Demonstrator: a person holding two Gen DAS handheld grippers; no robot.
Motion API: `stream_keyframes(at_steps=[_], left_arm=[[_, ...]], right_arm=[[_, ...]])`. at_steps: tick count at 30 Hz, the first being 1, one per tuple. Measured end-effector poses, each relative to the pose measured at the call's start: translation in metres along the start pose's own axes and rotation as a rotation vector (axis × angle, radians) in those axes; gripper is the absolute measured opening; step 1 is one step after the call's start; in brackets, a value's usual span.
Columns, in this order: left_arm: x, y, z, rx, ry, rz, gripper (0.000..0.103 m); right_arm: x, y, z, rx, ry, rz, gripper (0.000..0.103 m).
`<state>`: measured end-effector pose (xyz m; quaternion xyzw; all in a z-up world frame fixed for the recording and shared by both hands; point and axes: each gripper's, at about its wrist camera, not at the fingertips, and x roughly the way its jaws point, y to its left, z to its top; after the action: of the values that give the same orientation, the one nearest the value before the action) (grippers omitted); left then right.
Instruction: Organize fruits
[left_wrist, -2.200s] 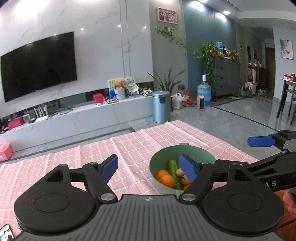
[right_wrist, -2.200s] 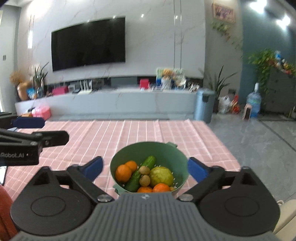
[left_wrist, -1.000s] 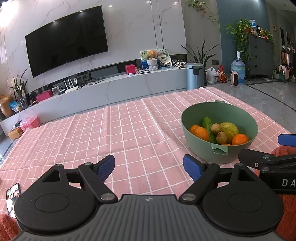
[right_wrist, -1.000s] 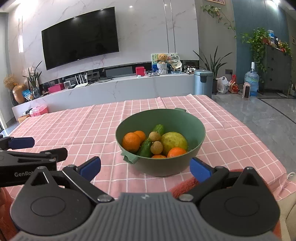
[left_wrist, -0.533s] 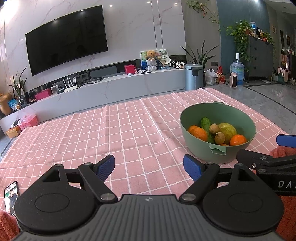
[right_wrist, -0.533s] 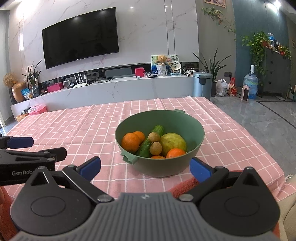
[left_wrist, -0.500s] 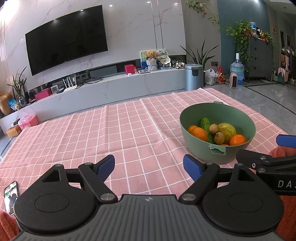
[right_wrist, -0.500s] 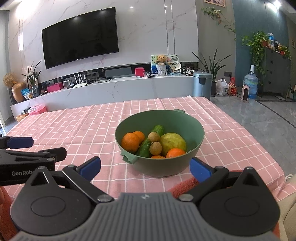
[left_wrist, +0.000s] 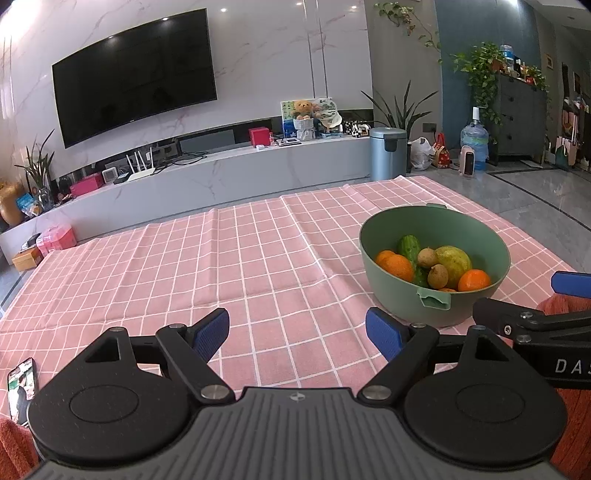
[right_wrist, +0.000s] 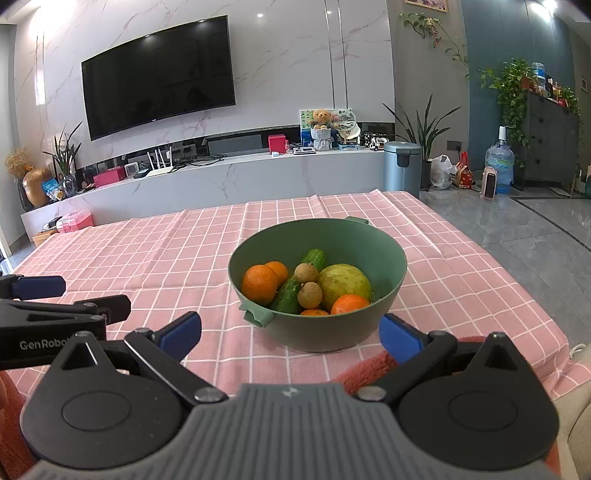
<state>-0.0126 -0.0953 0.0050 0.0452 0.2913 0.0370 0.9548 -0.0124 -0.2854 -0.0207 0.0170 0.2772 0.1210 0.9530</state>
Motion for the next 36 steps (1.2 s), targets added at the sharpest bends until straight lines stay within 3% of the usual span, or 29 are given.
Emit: stream_keyframes(at_steps=[36], left_arm=[[-0.0038,0.0046,0.0027,-0.019,-0.011,0.007,0.098]], right_arm=[[-0.0013,-0.0042,0.0003,-0.006,-0.002,-0.004,0.098]])
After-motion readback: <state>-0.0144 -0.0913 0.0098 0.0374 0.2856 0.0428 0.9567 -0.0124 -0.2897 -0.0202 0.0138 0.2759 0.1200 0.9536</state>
